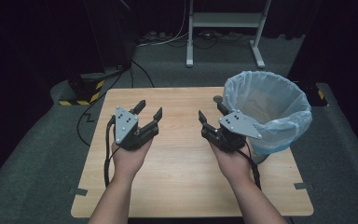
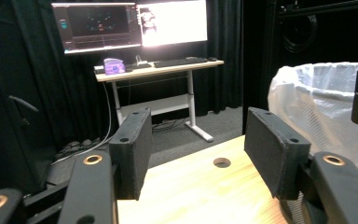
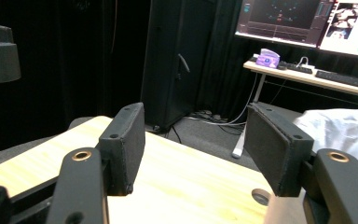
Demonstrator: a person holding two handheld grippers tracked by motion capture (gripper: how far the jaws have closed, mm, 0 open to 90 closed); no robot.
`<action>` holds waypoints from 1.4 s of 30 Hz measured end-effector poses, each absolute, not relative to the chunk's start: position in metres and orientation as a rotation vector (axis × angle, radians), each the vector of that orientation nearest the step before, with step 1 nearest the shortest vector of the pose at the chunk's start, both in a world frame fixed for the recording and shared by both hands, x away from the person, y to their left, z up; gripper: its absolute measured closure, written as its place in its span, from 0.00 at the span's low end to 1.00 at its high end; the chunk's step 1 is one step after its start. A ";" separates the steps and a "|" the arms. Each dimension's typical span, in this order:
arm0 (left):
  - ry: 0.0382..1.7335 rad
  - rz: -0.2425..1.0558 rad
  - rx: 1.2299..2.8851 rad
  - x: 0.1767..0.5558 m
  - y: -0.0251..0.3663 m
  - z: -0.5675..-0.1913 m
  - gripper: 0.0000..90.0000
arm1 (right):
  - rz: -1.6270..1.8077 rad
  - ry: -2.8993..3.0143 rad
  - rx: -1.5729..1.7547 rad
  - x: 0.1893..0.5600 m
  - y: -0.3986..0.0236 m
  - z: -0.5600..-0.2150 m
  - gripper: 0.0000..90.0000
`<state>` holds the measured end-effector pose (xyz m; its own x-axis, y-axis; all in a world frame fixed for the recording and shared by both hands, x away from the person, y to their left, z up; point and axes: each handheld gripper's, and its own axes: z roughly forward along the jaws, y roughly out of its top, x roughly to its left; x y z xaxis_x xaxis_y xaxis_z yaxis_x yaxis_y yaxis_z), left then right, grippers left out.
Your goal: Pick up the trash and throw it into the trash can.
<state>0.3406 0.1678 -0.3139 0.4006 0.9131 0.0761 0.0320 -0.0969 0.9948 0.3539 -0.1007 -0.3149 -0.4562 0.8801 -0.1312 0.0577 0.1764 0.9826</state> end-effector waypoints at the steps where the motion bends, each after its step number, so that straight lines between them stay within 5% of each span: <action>1: 0.894 0.937 1.480 0.341 0.169 -0.315 0.46 | 1.371 1.698 0.902 0.355 -0.099 -0.315 0.42; 12: 0.957 0.883 1.541 0.350 0.174 -0.345 0.46 | 1.381 1.738 0.900 0.364 -0.098 -0.323 0.41; 25: 1.139 0.696 1.735 0.363 0.170 -0.455 0.45 | 1.226 1.957 1.035 0.377 -0.099 -0.428 0.41; 34: 1.265 0.580 1.966 0.353 0.171 -0.509 0.36 | 1.076 2.135 1.195 0.374 -0.116 -0.507 0.46; 42: 1.312 0.586 1.990 0.348 0.168 -0.527 0.30 | 0.962 2.255 1.230 0.374 -0.113 -0.524 0.42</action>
